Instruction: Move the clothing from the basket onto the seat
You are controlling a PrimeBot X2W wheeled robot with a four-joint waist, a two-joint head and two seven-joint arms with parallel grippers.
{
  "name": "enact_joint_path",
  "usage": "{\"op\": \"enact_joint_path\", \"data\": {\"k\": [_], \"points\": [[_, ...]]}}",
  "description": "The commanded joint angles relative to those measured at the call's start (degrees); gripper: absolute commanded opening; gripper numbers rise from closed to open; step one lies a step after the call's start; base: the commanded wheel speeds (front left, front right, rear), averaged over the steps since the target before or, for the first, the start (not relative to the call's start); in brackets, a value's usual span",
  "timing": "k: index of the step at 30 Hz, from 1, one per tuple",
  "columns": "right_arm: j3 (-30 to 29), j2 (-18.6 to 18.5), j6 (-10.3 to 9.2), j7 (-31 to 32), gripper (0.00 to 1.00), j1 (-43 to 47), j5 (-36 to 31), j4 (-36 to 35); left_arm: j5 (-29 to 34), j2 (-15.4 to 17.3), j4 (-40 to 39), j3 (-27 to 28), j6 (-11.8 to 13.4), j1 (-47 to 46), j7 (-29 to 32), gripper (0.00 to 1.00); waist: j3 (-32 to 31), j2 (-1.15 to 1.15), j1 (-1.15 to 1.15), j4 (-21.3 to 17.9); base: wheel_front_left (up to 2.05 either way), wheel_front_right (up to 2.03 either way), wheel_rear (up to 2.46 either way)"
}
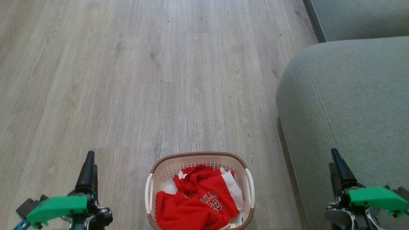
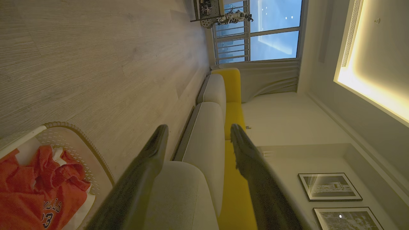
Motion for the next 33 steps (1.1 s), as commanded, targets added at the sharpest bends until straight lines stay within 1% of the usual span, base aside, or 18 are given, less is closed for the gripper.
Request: {"op": "enact_joint_path", "data": {"k": [1, 10, 22, 33], "points": [[0.4, -0.4, 0.0, -0.6, 1.0, -1.8, -1.4, -2.6, 1.4, 0.6, -2.7, 0.0, 0.2, -1.2, -0.5, 1.0, 0.0, 0.0, 0.0, 0.0, 0.0, 0.0, 0.0], [1.1, -0.5, 0.0, -2.1, 1.0, -1.5, -8.5, -5.2, 9.4, 0.6, -5.4, -1.7, 1.9, -0.8, -2.0, 1.0, -0.2, 0.0, 0.0, 0.1, 0.0, 0.0, 0.0], [3.0, -0.5, 0.0, -4.1, 1.0, -1.0, -20.8, -8.2, 22.3, 0.7, -7.8, -3.9, 3.6, 0.0, -4.1, 1.0, -0.4, 0.0, 0.0, 0.2, 0.0, 0.0, 0.0], [4.8, -0.6, 0.0, -6.0, 1.0, -0.4, -29.5, -9.1, 34.2, 0.8, -9.0, -5.4, 5.4, 0.9, -5.9, 1.0, -0.6, 0.0, 0.0, 0.3, 0.0, 0.0, 0.0]]}}
